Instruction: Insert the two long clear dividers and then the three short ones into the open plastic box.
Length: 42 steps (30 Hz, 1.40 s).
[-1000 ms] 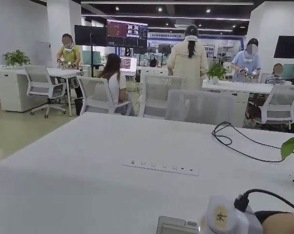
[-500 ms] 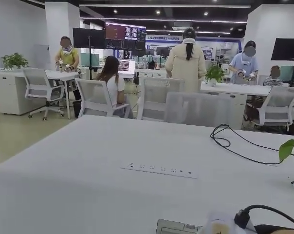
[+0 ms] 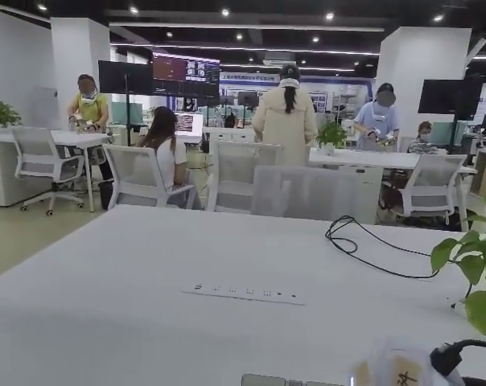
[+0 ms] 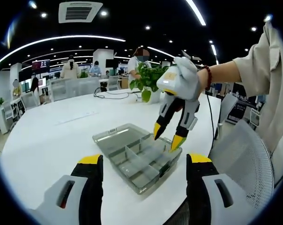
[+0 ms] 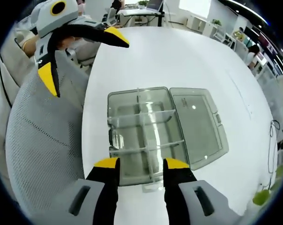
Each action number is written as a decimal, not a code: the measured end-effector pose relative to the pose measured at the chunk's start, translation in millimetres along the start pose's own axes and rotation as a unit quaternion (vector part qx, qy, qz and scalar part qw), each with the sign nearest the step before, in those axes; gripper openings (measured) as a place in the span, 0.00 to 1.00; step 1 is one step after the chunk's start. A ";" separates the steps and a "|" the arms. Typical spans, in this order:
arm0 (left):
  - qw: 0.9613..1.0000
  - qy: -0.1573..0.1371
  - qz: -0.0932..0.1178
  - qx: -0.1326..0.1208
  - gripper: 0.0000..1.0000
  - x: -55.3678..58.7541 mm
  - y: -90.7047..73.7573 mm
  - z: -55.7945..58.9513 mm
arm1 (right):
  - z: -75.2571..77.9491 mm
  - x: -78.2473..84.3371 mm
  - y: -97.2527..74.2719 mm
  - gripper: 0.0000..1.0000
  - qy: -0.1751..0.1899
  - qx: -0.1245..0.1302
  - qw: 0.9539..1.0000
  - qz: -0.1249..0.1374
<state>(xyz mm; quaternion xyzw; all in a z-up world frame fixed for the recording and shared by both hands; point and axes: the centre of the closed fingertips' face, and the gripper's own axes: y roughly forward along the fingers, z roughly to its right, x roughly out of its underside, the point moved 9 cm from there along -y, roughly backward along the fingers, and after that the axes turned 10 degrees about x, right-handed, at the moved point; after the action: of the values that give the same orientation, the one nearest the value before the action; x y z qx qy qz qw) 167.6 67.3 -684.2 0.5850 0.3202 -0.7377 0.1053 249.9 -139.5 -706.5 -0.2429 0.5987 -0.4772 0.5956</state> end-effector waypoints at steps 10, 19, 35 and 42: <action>0.998 -0.011 -0.036 -0.044 0.74 2.3 -35.1 -2.7 | -24.0 22.8 -50.8 0.68 0.137 0.093 0.982 0.096; 0.997 -0.021 0.008 -0.075 0.78 -4.4 -58.1 -1.1 | -41.4 37.4 -77.5 0.85 0.216 0.151 0.949 0.174; 0.994 -0.043 0.011 -0.097 0.98 3.3 -67.8 2.0 | -59.3 39.6 -80.7 1.00 0.254 0.180 0.921 0.234; 0.993 -0.048 0.006 -0.109 1.00 5.3 -68.7 -1.0 | -59.3 38.9 -76.1 1.00 0.252 0.183 0.922 0.229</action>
<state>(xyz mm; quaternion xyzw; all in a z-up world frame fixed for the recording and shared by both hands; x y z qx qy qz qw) 130.3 122.2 -665.3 0.5360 0.3898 -0.7247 0.1885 165.9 -188.6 -669.4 0.1427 0.6706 -0.4746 0.5520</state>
